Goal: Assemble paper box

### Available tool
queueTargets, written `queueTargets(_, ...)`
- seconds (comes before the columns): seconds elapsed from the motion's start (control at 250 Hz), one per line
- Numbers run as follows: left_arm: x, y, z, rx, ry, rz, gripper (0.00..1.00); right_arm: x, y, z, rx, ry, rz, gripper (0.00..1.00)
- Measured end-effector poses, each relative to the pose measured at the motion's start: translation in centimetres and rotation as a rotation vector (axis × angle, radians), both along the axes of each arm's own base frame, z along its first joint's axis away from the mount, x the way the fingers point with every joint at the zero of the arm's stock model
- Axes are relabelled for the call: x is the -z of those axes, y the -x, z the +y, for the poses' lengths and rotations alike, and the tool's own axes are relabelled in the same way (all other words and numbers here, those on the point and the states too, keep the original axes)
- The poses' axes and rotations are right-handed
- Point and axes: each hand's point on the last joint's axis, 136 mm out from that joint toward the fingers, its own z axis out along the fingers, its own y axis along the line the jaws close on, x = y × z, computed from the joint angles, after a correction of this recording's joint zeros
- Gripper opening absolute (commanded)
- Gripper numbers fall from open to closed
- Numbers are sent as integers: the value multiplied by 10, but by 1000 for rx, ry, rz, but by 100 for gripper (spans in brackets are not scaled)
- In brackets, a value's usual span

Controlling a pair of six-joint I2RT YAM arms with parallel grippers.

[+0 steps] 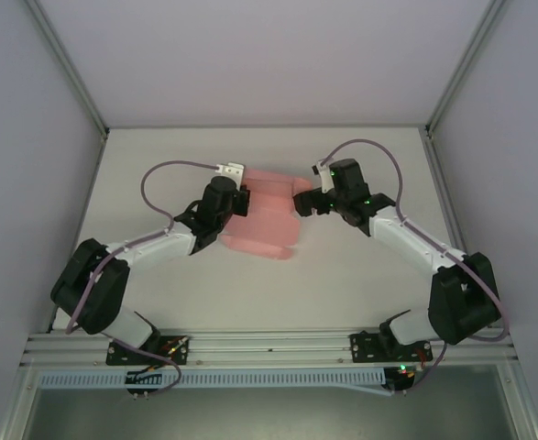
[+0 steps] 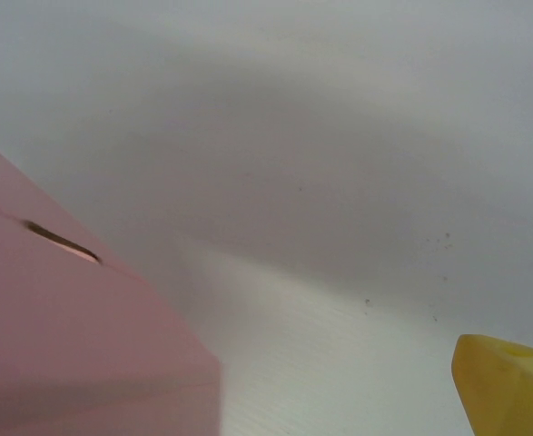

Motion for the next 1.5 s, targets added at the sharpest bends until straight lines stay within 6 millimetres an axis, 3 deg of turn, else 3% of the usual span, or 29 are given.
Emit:
queueTargets(0.156,-2,2,-18,38,35,3,0,-17,-4,19,28,-116,-83,100)
queueTargets(0.307,1,1,-21,34,59,19,0,-26,-4,15,68,-164,-113,100)
queueTargets(0.471,1,-6,-11,-3,94,35,0,-48,7,2,93,-172,-153,100)
queueTargets(0.667,6,-16,7,-43,98,48,0,-94,39,-10,62,-248,-234,100)
queueTargets(0.835,13,-14,14,-40,94,68,0,-117,49,-47,136,-295,-278,100)
queueTargets(0.906,14,-10,14,-20,94,73,0,-117,44,-68,189,-303,-276,100)
queueTargets(0.97,12,-7,13,3,96,73,0,-112,37,-82,214,-317,-253,92)
queueTargets(1.074,8,-2,9,41,105,71,0,-90,25,-86,181,-329,-167,86)
queueTargets(1.266,1,3,0,100,123,61,0,-40,21,-48,-57,-337,48,69)
queueTargets(1.497,2,5,-4,128,132,70,0,-39,46,3,-358,-367,71,58)
